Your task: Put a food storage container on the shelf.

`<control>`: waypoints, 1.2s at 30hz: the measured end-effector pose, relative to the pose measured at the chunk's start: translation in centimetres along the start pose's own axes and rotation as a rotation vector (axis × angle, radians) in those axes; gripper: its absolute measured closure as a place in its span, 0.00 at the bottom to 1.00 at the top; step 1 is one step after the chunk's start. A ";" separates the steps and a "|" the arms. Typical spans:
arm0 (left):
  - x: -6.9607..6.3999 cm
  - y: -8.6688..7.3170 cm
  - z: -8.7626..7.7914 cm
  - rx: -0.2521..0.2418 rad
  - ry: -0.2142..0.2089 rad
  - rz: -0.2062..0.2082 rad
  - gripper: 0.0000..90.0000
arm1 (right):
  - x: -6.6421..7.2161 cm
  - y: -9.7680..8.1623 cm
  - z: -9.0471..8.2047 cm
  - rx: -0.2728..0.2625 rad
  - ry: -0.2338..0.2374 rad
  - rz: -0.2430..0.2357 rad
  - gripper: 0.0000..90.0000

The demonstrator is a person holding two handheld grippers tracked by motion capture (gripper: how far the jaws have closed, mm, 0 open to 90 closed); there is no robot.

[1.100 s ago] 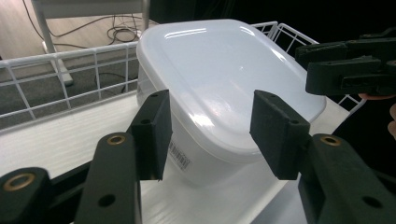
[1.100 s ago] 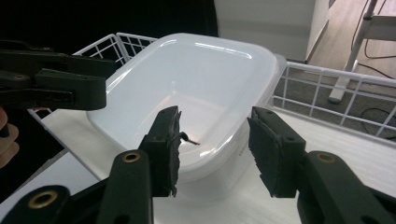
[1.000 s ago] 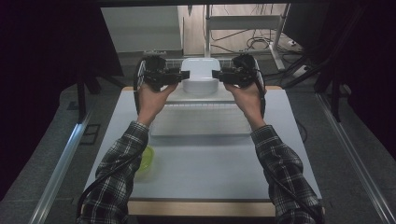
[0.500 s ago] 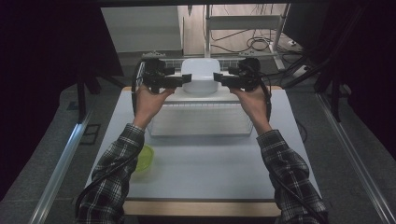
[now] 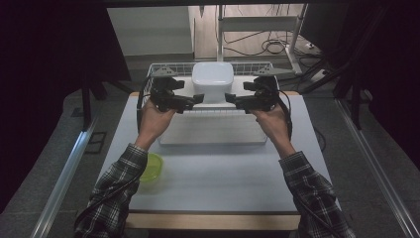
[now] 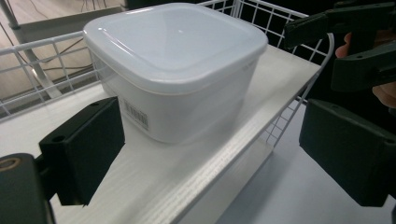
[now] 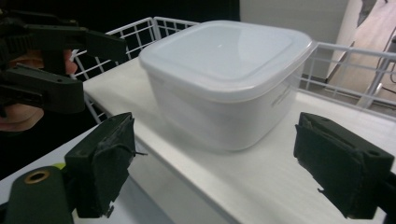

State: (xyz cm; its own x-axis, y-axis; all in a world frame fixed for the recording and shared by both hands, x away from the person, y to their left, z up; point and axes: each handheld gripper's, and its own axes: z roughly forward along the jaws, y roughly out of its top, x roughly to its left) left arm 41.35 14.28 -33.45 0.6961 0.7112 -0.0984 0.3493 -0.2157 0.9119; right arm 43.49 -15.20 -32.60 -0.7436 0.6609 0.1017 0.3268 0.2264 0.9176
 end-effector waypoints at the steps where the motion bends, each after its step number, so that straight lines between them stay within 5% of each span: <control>1: -0.2 -0.2 -0.1 -0.001 0.000 0.015 0.07 | 0.1 -0.2 -0.1 0.006 0.005 0.001 0.12; 9: -1.2 -1.4 -0.8 -0.027 -0.018 0.037 0.08 | 0.8 -1.5 -0.8 0.019 0.029 -0.011 0.09; 28: -3.2 -5.5 -2.1 0.023 -0.015 0.112 0.07 | 2.8 -4.8 -1.9 0.036 0.065 -0.089 0.06; 36: -3.5 -7.8 -2.6 0.031 -0.012 0.104 0.07 | 3.0 -7.0 -2.1 0.057 0.059 -0.095 0.06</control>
State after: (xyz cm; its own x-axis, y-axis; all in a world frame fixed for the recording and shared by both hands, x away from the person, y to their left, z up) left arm 34.50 15.23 -39.18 0.7371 0.6757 -0.0094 0.2942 -0.3084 0.9046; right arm 37.76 -16.29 -37.88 -0.8056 0.5912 0.0392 0.2840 0.3273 0.9012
